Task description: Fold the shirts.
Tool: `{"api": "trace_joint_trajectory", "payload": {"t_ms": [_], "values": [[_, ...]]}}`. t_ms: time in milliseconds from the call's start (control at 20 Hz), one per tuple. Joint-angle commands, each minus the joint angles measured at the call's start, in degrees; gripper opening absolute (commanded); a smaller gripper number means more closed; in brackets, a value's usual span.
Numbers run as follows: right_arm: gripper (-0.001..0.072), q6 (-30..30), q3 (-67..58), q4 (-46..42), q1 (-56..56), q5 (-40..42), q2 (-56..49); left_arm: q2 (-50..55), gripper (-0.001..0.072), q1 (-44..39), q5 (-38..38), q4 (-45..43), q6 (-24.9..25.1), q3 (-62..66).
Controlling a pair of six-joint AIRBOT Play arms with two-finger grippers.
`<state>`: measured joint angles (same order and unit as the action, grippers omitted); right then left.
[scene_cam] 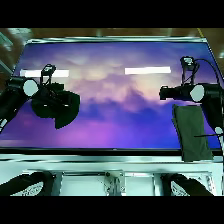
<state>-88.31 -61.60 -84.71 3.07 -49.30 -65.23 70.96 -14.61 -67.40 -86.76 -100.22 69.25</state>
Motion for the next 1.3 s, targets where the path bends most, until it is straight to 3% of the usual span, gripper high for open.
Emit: {"api": "trace_joint_trajectory", "payload": {"t_ms": [0, 150, 300, 500, 700, 750, 800, 850, 900, 1000, 1100, 1250], "values": [[0.0674, -0.1, 0.0, 3.7, 0.0, -1.0, 0.0, 0.1, 0.0720, 2.1, 0.3, -8.1, -1.6, 0.0], [0.0674, 0.9, 0.0, 3.6, 0.0, -8.6, 0.0, 1.6, 0.0720, 12.0, 0.3, -10.2, -3.8, 0.7], [0.0674, 1.2, 0.0, 3.2, 0.0, -12.5, 0.0, 6.3, 0.0720, 20.8, 0.4, -3.9, -3.6, 1.0], [0.0674, 1.1, 0.0, 3.4, 0.0, -10.8, -0.4, 14.6, 0.0720, 21.9, 8.2, 3.1, -2.1, 1.0], [0.0674, 1.1, 0.1, 4.8, 0.0, -11.0, -1.7, 21.2, 0.0720, 21.4, 18.0, 7.3, -5.8, 1.0], [0.0674, 1.1, 0.1, 5.4, 0.0, -11.0, -2.1, 22.2, 0.0676, 21.5, 18.6, 7.3, -7.4, 1.0], [0.0674, 1.1, 0.1, 6.2, 0.0, -11.0, -2.4, 22.8, 0.0255, 21.7, 18.1, 7.8, -8.4, 1.0], [0.0674, 1.1, 0.1, 6.5, 0.0, -11.0, -2.6, 22.7, 0.0042, 21.8, 17.3, 9.5, -8.2, 1.0], [0.0674, 1.1, 0.1, 6.4, 0.0, -11.0, -2.8, 22.3, 0.0039, 21.8, 16.4, 11.4, -6.7, 1.7], [0.0674, 1.2, 0.1, 5.8, 0.0, -10.7, -3.0, 20.1, 0.0039, 20.7, 13.1, 14.8, 1.8, 5.5], [0.0674, 1.2, 0.0, 3.6, 0.0, -10.1, -2.9, 15.1, 0.0039, 17.3, 9.9, 14.8, 7.1, 10.6], [0.0674, 1.2, -1.7, 0.4, 0.0, -14.4, -1.9, 5.4, 0.0039, 9.1, 8.2, 14.8, 10.1, 17.8]]}}
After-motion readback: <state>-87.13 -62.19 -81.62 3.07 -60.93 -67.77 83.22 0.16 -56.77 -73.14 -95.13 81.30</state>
